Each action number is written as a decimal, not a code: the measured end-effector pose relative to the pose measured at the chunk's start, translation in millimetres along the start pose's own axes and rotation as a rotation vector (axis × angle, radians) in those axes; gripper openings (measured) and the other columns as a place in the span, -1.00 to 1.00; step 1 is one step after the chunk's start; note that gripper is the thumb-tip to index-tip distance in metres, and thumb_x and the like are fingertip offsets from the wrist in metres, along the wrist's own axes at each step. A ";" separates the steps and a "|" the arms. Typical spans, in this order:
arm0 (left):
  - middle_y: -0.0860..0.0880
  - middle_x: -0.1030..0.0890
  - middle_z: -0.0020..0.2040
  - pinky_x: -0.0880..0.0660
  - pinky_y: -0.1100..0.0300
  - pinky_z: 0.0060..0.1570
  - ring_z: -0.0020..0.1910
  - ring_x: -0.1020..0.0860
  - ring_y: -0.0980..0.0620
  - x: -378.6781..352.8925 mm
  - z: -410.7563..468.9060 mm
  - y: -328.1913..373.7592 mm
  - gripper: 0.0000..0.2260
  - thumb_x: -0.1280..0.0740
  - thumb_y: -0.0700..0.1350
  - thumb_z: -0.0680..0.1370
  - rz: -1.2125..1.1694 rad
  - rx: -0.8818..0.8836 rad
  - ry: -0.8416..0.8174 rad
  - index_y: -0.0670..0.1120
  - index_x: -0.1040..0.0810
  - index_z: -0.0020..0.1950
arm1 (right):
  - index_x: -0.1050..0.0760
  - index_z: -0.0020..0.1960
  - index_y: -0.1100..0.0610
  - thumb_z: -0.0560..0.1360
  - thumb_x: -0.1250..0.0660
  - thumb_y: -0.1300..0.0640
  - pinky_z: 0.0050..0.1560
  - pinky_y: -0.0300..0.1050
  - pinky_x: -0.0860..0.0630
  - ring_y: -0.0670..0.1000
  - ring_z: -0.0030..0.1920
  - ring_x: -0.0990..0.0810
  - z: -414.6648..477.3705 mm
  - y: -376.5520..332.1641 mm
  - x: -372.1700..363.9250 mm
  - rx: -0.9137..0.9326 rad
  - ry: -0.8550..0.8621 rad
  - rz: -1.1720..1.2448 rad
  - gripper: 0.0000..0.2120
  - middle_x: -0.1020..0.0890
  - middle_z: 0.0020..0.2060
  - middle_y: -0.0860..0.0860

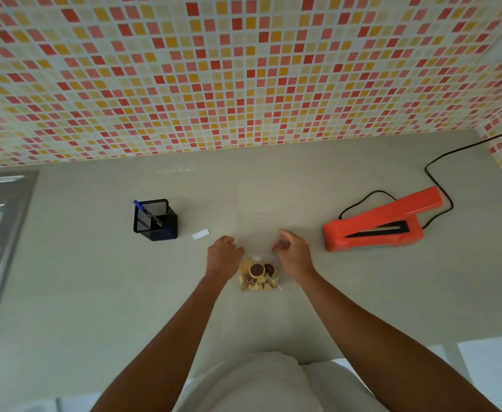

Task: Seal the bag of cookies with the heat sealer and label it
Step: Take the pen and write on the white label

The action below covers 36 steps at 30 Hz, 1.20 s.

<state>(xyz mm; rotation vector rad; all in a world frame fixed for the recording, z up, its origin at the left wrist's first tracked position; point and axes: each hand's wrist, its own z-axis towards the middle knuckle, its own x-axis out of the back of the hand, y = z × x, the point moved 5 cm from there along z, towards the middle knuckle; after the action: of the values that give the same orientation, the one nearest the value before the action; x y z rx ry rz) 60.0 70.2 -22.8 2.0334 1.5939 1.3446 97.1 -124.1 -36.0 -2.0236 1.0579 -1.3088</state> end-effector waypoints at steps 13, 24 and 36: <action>0.01 -0.65 -0.05 -0.46 0.32 -0.12 -0.11 -0.62 0.09 36.9 -59.6 -10.8 -0.79 -0.43 -0.05 0.51 -0.080 -0.139 0.108 -0.09 -0.60 0.10 | -0.60 0.07 0.11 0.49 -0.41 0.26 -0.13 -0.42 -0.46 -0.07 -0.12 -0.63 -40.7 -36.1 2.3 0.217 0.021 0.211 -0.83 -0.67 -0.12 -0.02; -0.02 -0.67 -0.18 -0.51 0.22 -0.29 -0.24 -0.64 0.02 127.1 -49.9 -29.6 -0.95 -0.38 -0.17 0.53 -0.350 -0.194 0.227 -0.08 -0.62 -0.04 | -0.61 -0.08 0.12 0.49 -0.36 0.29 -0.34 -0.31 -0.44 -0.02 -0.36 -0.64 -68.1 -108.4 -56.0 0.176 -0.107 0.365 -0.89 -0.68 -0.22 0.07; -0.07 -0.61 0.04 -0.41 0.32 -0.32 -0.10 -0.60 -0.03 225.4 35.4 -47.3 -0.76 -0.31 -0.06 0.58 -0.269 -0.180 0.327 -0.10 -0.48 0.21 | -0.60 -0.11 0.11 0.54 -0.35 0.25 -0.42 -0.35 -0.41 -0.03 -0.41 -0.59 -67.8 -168.8 -142.8 0.156 -0.114 0.385 -0.90 -0.68 -0.27 0.10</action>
<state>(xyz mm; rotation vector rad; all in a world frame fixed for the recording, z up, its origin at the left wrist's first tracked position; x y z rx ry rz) 53.5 294.0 42.0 1.4922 1.7252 1.7053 58.6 89.4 44.1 -1.6561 1.1806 -1.0289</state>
